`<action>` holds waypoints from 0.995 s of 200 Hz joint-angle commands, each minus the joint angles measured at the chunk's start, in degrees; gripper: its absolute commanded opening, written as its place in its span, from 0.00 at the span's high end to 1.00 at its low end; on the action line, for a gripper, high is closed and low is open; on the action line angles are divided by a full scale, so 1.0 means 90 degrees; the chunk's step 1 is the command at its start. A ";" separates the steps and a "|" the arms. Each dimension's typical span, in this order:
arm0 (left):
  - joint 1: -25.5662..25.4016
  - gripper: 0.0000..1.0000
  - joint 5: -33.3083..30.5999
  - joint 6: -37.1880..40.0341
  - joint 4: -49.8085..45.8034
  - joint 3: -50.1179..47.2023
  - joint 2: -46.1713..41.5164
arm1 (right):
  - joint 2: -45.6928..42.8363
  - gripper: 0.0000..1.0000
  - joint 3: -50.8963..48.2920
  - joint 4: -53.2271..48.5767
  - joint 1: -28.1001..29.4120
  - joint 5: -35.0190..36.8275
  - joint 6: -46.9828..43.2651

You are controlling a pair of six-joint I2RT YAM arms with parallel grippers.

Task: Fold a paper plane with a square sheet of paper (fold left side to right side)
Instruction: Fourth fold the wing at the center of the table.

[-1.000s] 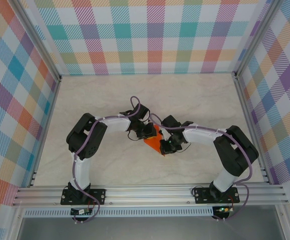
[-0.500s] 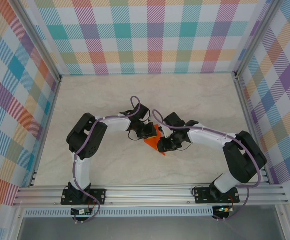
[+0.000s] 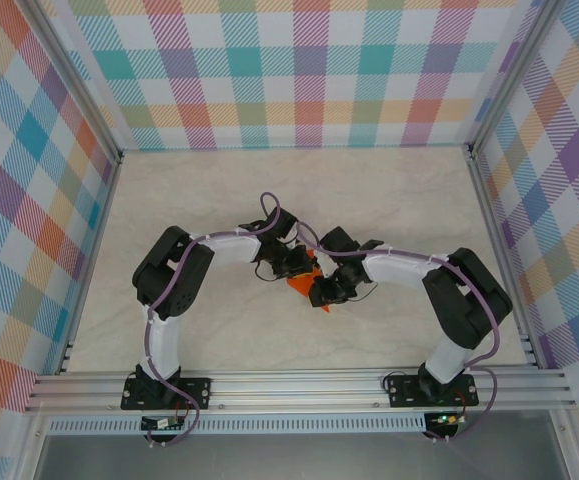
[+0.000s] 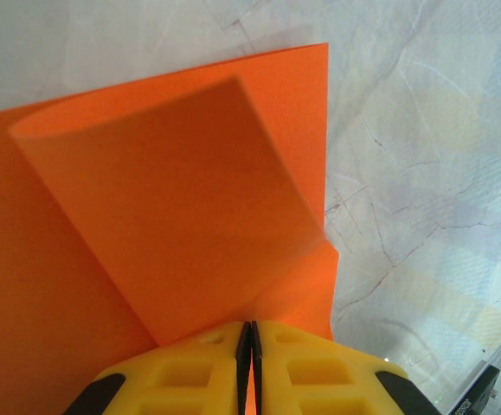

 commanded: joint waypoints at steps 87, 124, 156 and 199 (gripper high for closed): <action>-0.0047 0.87 -0.0302 0.0112 -0.0715 -0.0056 0.0153 | 0.0160 0.74 0.0038 -0.0237 -0.0042 0.0247 -0.0088; -0.0045 0.87 -0.0308 0.0112 -0.0724 -0.0066 0.0149 | 0.0181 0.77 -0.0105 -0.0272 -0.0089 0.0286 -0.0031; -0.0047 0.87 -0.0307 0.0116 -0.0717 -0.0065 0.0159 | 0.0192 0.81 -0.0183 -0.0339 -0.0138 0.0325 -0.0003; -0.0047 0.87 -0.0352 0.0129 -0.0730 -0.0075 0.0164 | 0.0115 0.87 -0.0451 -0.0209 -0.0255 0.0087 0.0132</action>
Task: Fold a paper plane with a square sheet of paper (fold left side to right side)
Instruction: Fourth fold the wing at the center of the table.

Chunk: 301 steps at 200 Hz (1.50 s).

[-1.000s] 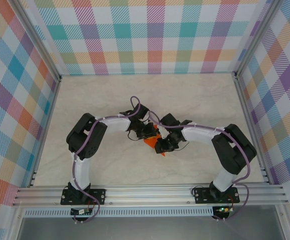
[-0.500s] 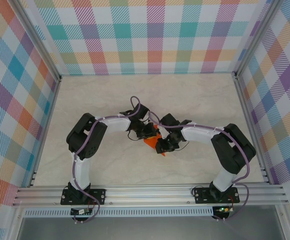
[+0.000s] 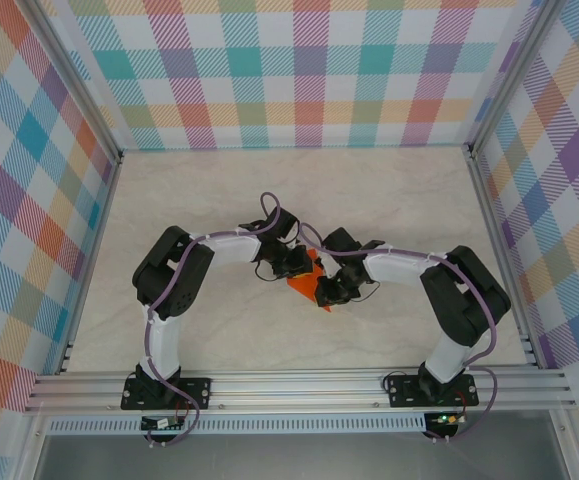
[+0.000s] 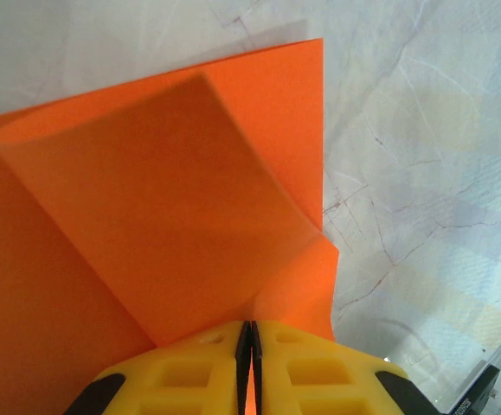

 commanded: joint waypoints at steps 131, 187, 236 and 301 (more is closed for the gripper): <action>-0.0037 0.87 -0.0429 0.0150 -0.0748 0.0016 0.0340 | -0.0677 0.88 -0.1290 -0.0332 -0.0297 -0.0262 0.0418; -0.0037 0.87 -0.0410 0.0149 -0.0748 0.0036 0.0320 | -0.1078 0.88 -0.1107 -0.0795 -0.0363 -0.0188 0.0330; -0.0045 0.87 -0.0388 0.0153 -0.0761 0.0050 0.0277 | -0.1524 0.88 -0.0499 -0.0852 -0.0363 -0.0516 0.0358; -0.0046 0.87 -0.0371 0.0154 -0.0765 0.0060 0.0247 | -0.0553 0.88 -0.0119 0.0307 -0.0455 -0.0790 0.0860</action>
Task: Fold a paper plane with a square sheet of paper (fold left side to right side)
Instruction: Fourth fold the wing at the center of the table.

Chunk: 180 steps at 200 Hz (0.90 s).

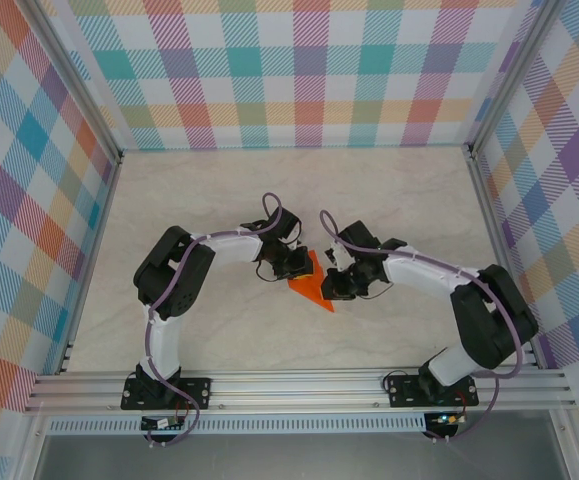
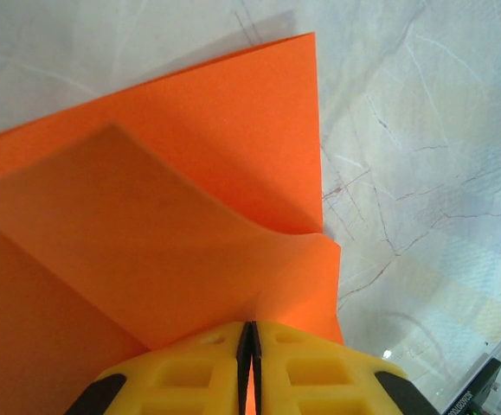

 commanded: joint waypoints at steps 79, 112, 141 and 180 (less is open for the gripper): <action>0.0113 0.87 -0.0459 0.0278 -0.0684 0.0082 0.0229 | 0.1134 0.89 -0.0483 0.0395 -0.0331 -0.0007 0.0366; 0.0419 0.87 -0.0432 0.0464 -0.0774 0.0265 0.0300 | 0.1296 0.89 -0.0598 0.0012 -0.0330 0.0365 0.0288; 0.0717 0.87 -0.0399 0.0691 -0.0876 0.0535 0.0503 | 0.1370 0.90 -0.0617 -0.0131 -0.0329 0.0573 0.0276; 0.1165 0.87 -0.0459 0.0906 -0.0873 0.0834 0.0795 | 0.1305 0.90 -0.0598 -0.0278 -0.0330 0.0681 0.0246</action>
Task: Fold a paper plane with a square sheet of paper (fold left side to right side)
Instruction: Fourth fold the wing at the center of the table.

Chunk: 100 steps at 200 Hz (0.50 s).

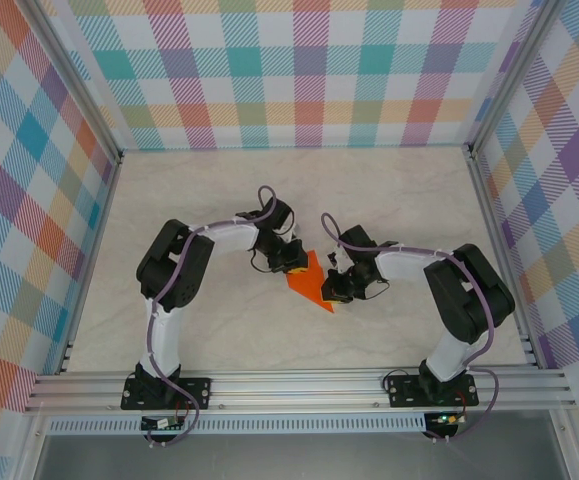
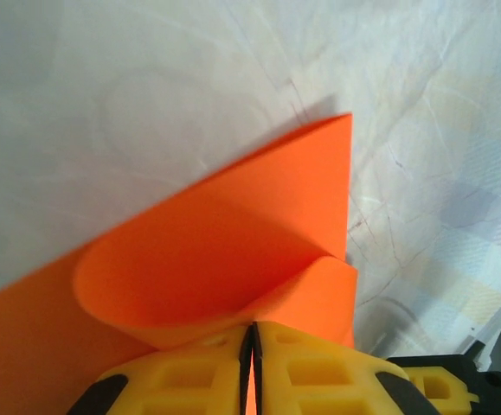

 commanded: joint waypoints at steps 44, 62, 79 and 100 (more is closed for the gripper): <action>0.1126 0.87 -0.0847 0.0538 -0.0180 0.0454 0.0540 | 0.0274 0.90 -0.0379 -0.0995 -0.0010 0.0961 -0.0068; 0.1270 0.87 -0.0785 0.0646 -0.0198 0.0510 0.0425 | 0.0269 0.90 -0.0396 -0.0965 -0.0008 0.0965 -0.0062; 0.1361 0.87 -0.0739 0.0724 -0.0255 0.0528 0.0182 | 0.0257 0.90 -0.0407 -0.0944 -0.0007 0.0966 -0.0047; 0.1382 0.87 -0.0628 0.0759 -0.0254 0.0387 -0.0332 | 0.0233 0.92 -0.0418 -0.0922 -0.0009 0.0984 -0.0044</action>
